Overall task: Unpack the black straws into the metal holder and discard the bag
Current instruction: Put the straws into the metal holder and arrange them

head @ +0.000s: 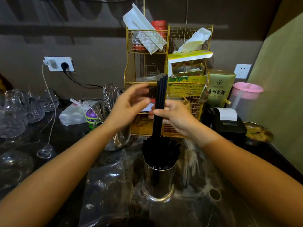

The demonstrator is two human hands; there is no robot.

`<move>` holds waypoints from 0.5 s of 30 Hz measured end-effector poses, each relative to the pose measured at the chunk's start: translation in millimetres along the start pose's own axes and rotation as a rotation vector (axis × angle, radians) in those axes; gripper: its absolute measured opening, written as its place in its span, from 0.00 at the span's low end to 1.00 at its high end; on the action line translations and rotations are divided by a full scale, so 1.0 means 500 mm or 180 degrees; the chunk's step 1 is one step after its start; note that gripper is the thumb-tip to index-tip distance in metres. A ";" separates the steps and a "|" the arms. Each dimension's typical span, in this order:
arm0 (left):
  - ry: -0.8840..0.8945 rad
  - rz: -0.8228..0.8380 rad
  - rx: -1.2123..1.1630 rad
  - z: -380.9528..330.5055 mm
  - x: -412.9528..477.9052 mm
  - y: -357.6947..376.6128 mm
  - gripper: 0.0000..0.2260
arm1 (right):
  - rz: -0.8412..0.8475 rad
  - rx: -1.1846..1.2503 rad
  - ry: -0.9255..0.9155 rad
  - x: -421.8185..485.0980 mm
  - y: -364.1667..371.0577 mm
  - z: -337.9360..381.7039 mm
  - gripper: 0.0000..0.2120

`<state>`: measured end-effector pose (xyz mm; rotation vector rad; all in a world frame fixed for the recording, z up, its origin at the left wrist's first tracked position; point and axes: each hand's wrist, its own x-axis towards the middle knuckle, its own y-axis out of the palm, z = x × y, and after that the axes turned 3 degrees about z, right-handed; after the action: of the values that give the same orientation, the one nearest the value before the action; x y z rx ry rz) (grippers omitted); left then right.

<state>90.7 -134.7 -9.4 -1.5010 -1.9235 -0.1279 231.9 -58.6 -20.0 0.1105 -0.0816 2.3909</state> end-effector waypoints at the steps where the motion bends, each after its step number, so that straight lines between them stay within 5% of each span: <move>1: 0.0036 0.0081 -0.0029 -0.010 0.007 0.001 0.22 | 0.0094 -0.0063 0.0010 0.000 0.004 -0.010 0.11; 5: 0.0350 0.0336 0.0684 -0.032 0.023 0.019 0.27 | 0.0290 -0.0315 0.0134 -0.009 0.018 -0.038 0.10; 9: 0.0692 0.0242 0.1500 -0.018 0.022 0.037 0.17 | 0.0391 -0.0327 0.0157 -0.017 0.020 -0.061 0.08; 15: 0.0579 0.0262 0.1580 0.020 -0.010 0.056 0.15 | 0.0492 -0.0660 0.0251 -0.019 0.009 -0.074 0.08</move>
<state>111.5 -125.1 -28.8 -1.1850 -1.5958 0.2280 233.9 -64.8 -58.1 -0.0908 -0.3100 2.5211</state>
